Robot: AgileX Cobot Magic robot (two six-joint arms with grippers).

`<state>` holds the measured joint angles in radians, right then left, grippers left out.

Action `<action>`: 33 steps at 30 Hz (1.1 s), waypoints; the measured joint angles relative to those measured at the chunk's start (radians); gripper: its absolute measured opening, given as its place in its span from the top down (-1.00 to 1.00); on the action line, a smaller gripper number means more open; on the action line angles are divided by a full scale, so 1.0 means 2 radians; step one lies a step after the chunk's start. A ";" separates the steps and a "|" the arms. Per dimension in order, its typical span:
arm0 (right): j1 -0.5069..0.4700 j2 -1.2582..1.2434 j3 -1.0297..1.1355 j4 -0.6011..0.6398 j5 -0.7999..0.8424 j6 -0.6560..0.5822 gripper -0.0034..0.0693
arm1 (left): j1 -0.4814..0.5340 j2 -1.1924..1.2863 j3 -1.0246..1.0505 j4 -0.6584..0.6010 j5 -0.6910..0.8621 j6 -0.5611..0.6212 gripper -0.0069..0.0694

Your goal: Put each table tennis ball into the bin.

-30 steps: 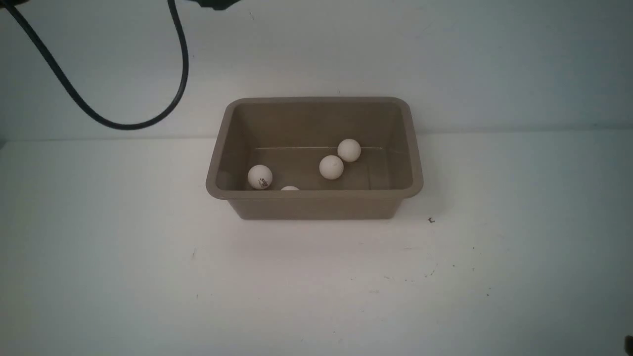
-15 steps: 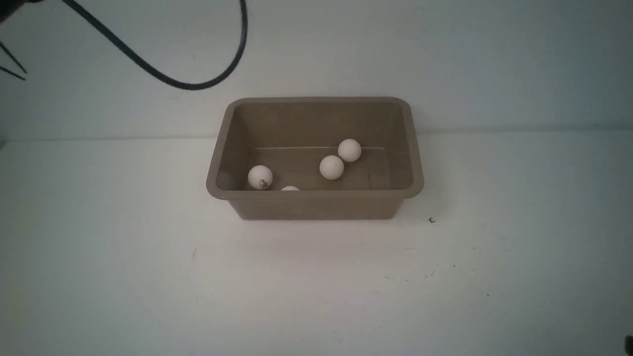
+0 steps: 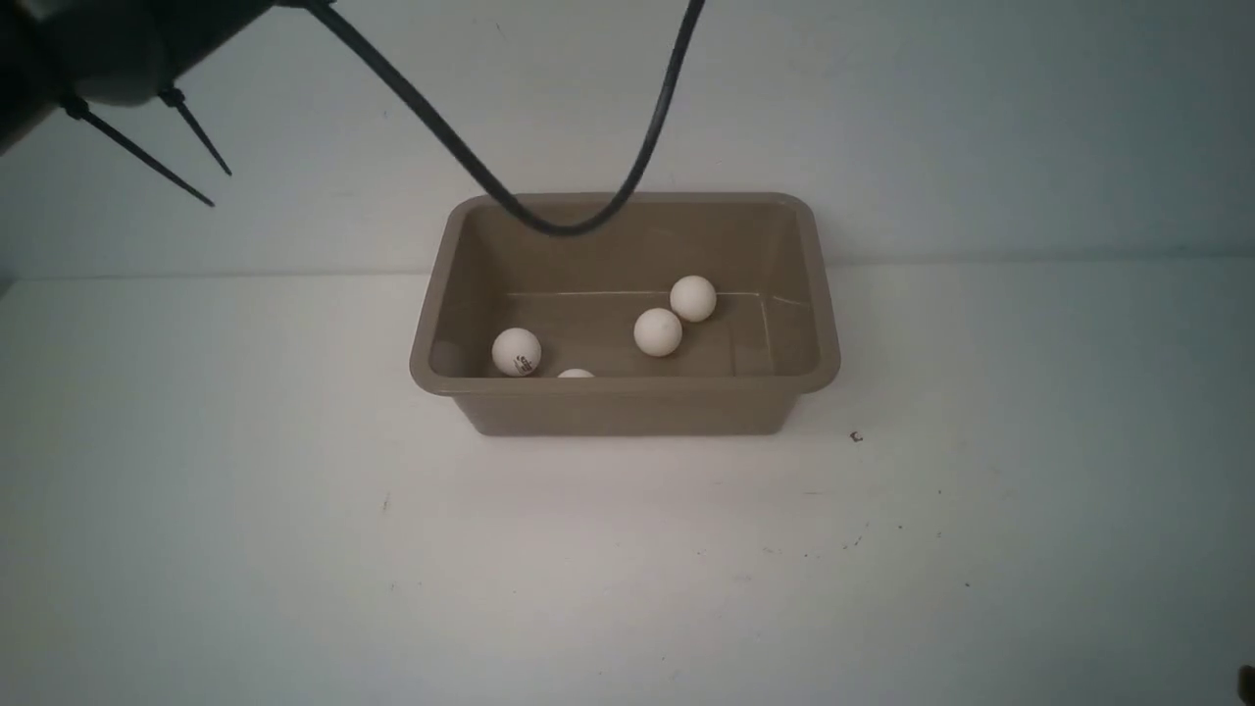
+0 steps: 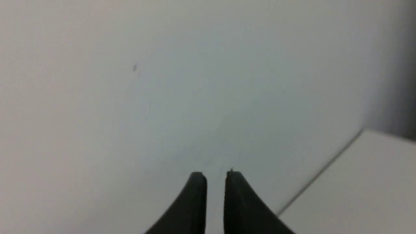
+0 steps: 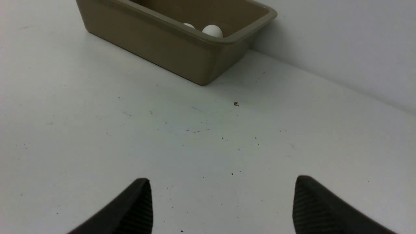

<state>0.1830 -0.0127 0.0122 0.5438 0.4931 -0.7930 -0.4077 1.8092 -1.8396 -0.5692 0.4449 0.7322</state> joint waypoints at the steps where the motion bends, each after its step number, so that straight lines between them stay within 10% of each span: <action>1: 0.000 0.000 0.000 0.000 0.000 0.000 -0.54 | 0.005 -0.005 0.005 0.058 0.036 -0.060 0.64; 6: 0.000 0.000 0.000 0.000 0.000 0.000 -0.54 | 0.043 -0.048 0.047 0.285 0.193 -0.303 0.64; 9: 0.000 0.000 0.000 0.000 0.000 0.000 -0.54 | 0.075 -0.107 0.097 0.349 0.249 -0.353 0.64; 33: 0.000 0.000 0.000 0.001 0.000 0.000 -0.54 | 0.235 -0.777 0.835 0.285 0.018 -0.328 0.64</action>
<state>0.1830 -0.0127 0.0126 0.5458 0.4931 -0.7930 0.0626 0.2560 -0.1696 0.0000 0.4817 0.0760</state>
